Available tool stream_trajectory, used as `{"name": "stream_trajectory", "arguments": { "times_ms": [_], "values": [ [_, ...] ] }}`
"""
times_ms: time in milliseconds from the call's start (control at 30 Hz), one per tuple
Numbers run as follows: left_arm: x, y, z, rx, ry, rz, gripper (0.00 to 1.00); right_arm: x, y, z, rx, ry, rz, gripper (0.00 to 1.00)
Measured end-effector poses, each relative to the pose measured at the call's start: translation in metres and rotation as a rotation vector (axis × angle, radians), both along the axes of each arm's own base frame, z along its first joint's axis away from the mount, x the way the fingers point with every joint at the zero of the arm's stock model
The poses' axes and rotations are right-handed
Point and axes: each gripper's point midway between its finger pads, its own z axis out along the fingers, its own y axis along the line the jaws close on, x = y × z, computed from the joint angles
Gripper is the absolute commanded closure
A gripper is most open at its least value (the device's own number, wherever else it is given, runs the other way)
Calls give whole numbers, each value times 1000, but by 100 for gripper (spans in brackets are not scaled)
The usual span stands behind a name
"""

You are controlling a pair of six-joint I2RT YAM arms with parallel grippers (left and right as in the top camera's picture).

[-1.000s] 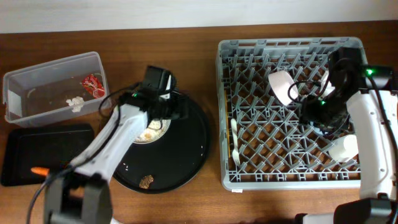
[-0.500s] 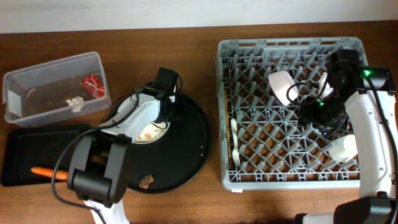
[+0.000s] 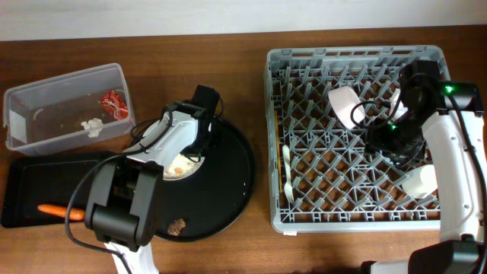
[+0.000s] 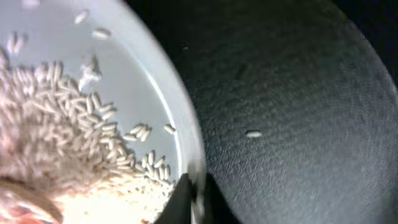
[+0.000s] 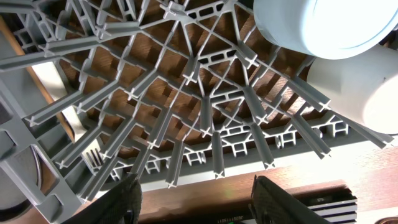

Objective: Sort waste into correct bins and load items into the dishwasher rack
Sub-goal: 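Grasp the rim of the white rice bowl with the left gripper, then carry the bowl left and tip its contents onto the black tray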

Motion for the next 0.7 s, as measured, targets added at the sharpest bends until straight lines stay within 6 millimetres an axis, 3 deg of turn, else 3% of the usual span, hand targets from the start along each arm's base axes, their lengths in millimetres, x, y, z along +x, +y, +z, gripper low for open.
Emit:
{"name": "stream_trajectory", "arguments": {
  "times_ms": [200, 433, 700],
  "values": [
    [-3, 7, 1, 38, 12, 2, 100, 0, 0, 0, 0, 0, 1, 40],
    [-34, 19, 1, 87, 138, 3, 100, 0, 0, 0, 0, 0, 3, 40],
    [-38, 20, 1, 95, 152, 3, 100, 0, 0, 0, 0, 0, 3, 40]
  ]
}}
